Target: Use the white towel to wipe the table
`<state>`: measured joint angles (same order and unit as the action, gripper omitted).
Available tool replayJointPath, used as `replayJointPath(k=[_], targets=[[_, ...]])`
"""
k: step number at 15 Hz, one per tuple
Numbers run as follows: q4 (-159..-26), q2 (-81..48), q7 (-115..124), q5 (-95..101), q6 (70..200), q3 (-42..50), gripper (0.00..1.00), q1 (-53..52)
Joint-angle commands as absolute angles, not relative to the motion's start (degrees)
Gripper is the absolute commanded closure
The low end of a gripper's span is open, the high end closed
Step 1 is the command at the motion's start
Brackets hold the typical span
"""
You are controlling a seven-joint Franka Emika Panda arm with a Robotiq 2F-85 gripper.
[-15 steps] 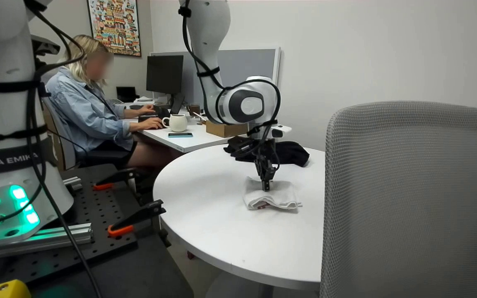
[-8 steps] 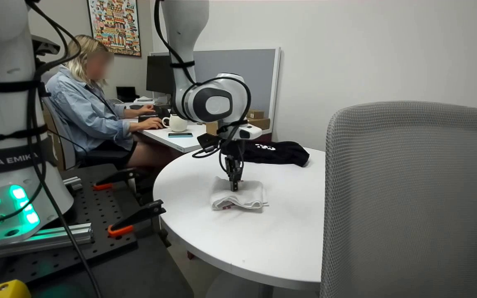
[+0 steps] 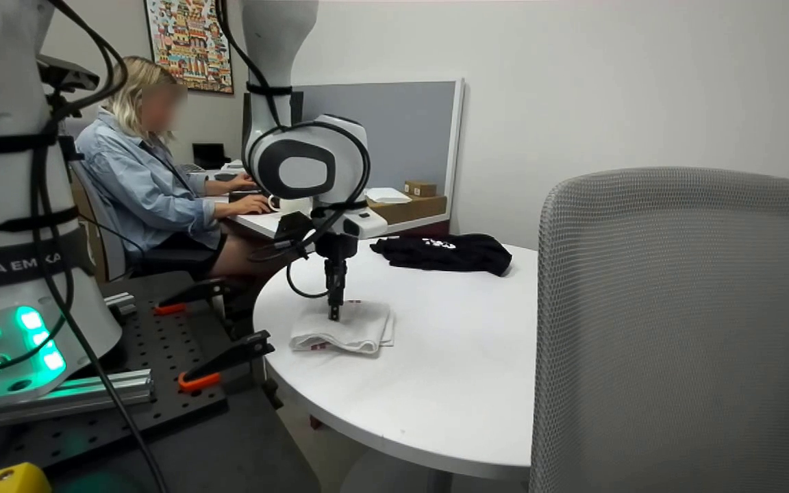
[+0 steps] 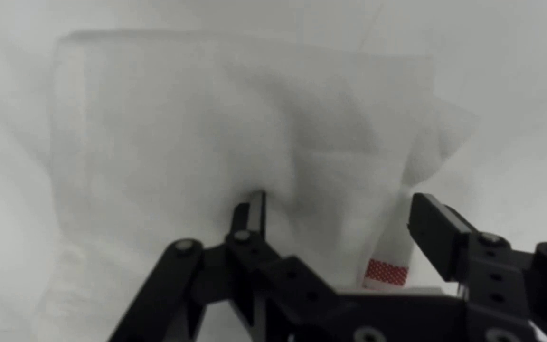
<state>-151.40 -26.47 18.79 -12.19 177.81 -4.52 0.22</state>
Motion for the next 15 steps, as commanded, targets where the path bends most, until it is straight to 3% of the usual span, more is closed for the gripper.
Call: replayJointPath(k=[1, 10, 15], targets=[[-159.68, -17.42, 19.67, -12.58, 179.17, 1.96, 0.00, -6.04], [-158.34, -5.78, 20.10, 7.75, 174.83, 40.58, 0.00, -42.51], [-154.52, -0.44, 30.45, 21.53, 167.53, 53.20, 0.00, -50.69]])
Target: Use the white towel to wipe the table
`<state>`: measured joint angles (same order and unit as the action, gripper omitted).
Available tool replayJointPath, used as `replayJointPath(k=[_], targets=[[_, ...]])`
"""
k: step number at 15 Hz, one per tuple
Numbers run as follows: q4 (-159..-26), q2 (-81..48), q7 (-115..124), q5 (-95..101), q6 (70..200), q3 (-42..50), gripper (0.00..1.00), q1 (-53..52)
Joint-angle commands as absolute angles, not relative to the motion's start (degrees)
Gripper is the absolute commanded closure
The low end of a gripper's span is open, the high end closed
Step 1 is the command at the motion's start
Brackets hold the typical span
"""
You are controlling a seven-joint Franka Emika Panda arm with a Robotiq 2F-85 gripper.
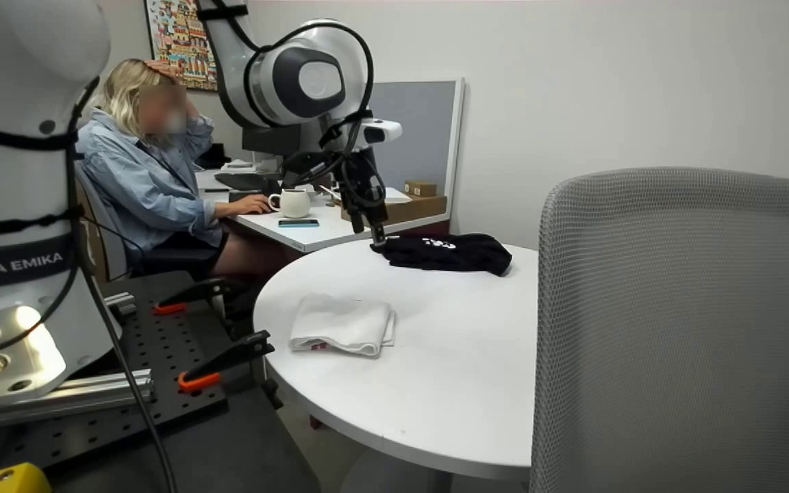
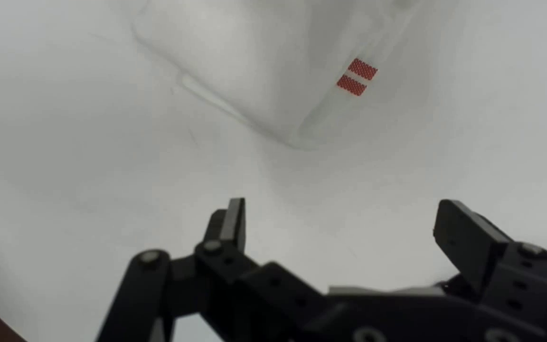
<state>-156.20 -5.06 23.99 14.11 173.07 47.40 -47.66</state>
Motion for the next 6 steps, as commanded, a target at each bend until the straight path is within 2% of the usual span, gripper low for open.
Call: replayJointPath(k=[1, 2, 6], targets=[[-153.52, 1.47, 34.01, 24.91, 164.54, 54.78, 0.00, -50.72], [-154.73, -2.83, 29.02, 19.87, 169.37, 51.54, 0.00, -49.40], [-153.63, 0.38, 31.81, 23.16, 166.12, 54.12, 0.00, -49.71]])
